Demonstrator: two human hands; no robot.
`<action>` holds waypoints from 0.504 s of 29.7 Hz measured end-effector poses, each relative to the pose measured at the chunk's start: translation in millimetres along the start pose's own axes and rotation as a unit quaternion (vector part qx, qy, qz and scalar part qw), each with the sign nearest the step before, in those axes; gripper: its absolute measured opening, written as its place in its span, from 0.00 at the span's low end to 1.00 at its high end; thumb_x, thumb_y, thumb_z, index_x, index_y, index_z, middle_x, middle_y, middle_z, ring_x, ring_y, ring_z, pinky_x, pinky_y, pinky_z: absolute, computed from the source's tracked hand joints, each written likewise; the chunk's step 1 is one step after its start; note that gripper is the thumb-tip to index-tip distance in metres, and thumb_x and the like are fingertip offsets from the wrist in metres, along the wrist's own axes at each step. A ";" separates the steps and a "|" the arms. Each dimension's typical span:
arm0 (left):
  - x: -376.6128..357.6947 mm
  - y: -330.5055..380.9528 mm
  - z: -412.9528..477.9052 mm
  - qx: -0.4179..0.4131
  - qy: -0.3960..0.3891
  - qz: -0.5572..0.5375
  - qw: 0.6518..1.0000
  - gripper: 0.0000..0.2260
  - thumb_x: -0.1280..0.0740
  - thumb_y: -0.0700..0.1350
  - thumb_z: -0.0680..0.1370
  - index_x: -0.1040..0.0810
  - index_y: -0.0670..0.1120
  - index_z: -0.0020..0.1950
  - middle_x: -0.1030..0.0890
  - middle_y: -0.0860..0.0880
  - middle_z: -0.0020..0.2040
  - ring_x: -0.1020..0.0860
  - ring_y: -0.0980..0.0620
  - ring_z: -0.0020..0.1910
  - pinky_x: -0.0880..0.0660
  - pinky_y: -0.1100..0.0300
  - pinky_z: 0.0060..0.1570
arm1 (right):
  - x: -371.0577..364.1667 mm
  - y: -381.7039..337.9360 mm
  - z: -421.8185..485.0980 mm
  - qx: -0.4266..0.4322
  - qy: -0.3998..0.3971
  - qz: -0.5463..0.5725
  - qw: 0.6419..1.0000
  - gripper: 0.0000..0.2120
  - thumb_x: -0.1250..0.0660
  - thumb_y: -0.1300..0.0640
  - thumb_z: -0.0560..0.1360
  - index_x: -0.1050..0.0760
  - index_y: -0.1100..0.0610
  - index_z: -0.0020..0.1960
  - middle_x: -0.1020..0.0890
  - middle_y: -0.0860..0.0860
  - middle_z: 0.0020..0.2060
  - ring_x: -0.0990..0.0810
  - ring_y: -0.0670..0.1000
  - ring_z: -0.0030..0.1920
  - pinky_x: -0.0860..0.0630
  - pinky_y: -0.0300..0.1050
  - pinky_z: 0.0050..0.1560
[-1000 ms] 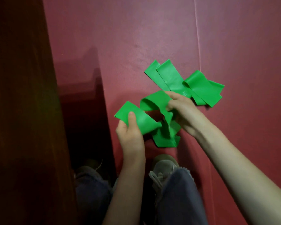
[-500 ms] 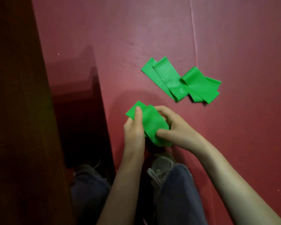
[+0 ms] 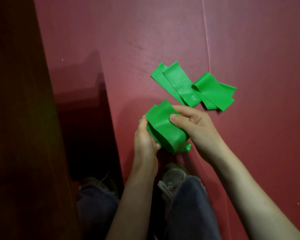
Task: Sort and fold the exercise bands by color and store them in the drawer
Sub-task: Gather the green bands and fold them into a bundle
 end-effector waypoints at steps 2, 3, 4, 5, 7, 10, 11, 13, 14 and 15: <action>0.9 -1.4 -0.5 -0.019 0.000 0.010 1.000 0.15 0.48 0.47 0.80 0.24 0.47 0.41 0.18 0.52 0.30 0.20 0.59 0.27 0.23 0.64 0.29 | -0.7 -3.9 -2.5 0.014 0.000 0.012 1.000 0.11 0.38 0.68 0.73 0.23 0.54 0.49 0.16 0.48 0.31 0.19 0.43 0.32 0.22 0.34 0.34; 1.2 -2.0 -1.5 -0.028 0.001 0.012 1.000 0.15 0.48 0.47 0.80 0.24 0.47 0.41 0.18 0.53 0.30 0.20 0.59 0.28 0.24 0.65 0.29 | -0.8 -5.1 -3.3 0.015 -0.003 0.009 1.000 0.11 0.38 0.67 0.73 0.24 0.54 0.49 0.16 0.48 0.31 0.19 0.43 0.32 0.22 0.34 0.34; 1.4 -2.3 -2.3 -0.033 0.000 0.011 0.999 0.16 0.48 0.47 0.80 0.24 0.47 0.41 0.18 0.53 0.29 0.20 0.60 0.28 0.24 0.66 0.30 | -0.7 -3.8 -2.9 0.011 -0.003 -0.002 1.000 0.12 0.38 0.67 0.73 0.24 0.52 0.49 0.17 0.48 0.29 0.20 0.43 0.30 0.23 0.34 0.33; 1.5 -3.5 -2.0 -0.035 -0.005 0.007 0.999 0.16 0.48 0.48 0.80 0.23 0.47 0.42 0.18 0.53 0.30 0.20 0.59 0.29 0.24 0.66 0.31 | -1.7 -3.0 -2.5 0.001 0.001 -0.023 1.000 0.13 0.39 0.69 0.74 0.25 0.51 0.49 0.18 0.48 0.26 0.21 0.42 0.27 0.24 0.33 0.30; -0.5 -5.0 -0.8 -0.024 -0.024 -0.006 0.999 0.20 0.52 0.52 0.80 0.23 0.46 0.43 0.17 0.50 0.34 0.19 0.56 0.32 0.23 0.64 0.35 | -1.8 3.5 -0.9 -0.009 0.016 -0.083 0.996 0.16 0.42 0.70 0.75 0.28 0.49 0.49 0.22 0.47 0.19 0.25 0.40 0.21 0.29 0.31 0.24; -3.8 -5.1 -2.7 -0.016 -0.046 0.011 0.999 0.25 0.54 0.58 0.79 0.22 0.45 0.44 0.18 0.46 0.38 0.20 0.52 0.36 0.23 0.61 0.39 | -0.4 11.6 -0.2 -0.001 0.030 -0.110 0.993 0.18 0.43 0.71 0.76 0.30 0.48 0.50 0.24 0.46 0.18 0.26 0.40 0.19 0.31 0.30 0.22; -5.2 -5.0 -5.1 -0.027 -0.051 0.026 0.998 0.23 0.50 0.58 0.77 0.22 0.44 0.45 0.18 0.44 0.39 0.19 0.52 0.36 0.23 0.61 0.38 | -0.3 12.3 -0.8 0.004 0.031 -0.117 0.993 0.17 0.42 0.70 0.76 0.30 0.48 0.52 0.24 0.45 0.18 0.26 0.39 0.20 0.31 0.30 0.23; -8.3 -4.4 -9.9 -0.061 -0.058 0.041 0.996 0.15 0.43 0.50 0.77 0.23 0.42 0.45 0.18 0.43 0.36 0.19 0.51 0.33 0.22 0.62 0.36 | 0.9 16.1 -0.2 0.023 0.039 -0.155 0.987 0.15 0.38 0.65 0.75 0.29 0.48 0.54 0.21 0.42 0.24 0.25 0.38 0.25 0.29 0.31 0.30; -10.1 -3.7 -11.4 -0.079 -0.061 0.042 0.994 0.10 0.42 0.45 0.78 0.23 0.42 0.44 0.18 0.45 0.33 0.20 0.53 0.30 0.22 0.63 0.34 | 3.0 19.5 0.8 0.032 0.049 -0.188 0.980 0.14 0.36 0.60 0.72 0.27 0.46 0.56 0.18 0.41 0.32 0.23 0.38 0.31 0.26 0.35 0.37; -10.8 -4.1 -11.8 -0.093 -0.063 0.047 0.993 0.09 0.42 0.40 0.78 0.24 0.42 0.42 0.18 0.48 0.30 0.20 0.55 0.28 0.22 0.65 0.32 | 4.5 21.5 0.9 0.040 0.057 -0.220 0.973 0.16 0.35 0.55 0.70 0.27 0.44 0.57 0.17 0.41 0.42 0.21 0.39 0.40 0.23 0.41 0.46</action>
Point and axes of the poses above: each hand's wrist, its own z-axis towards the middle knuckle, its own x-axis out of the back of the hand, y = z × x, the point moved 3 cm from there along z, towards the middle knuckle
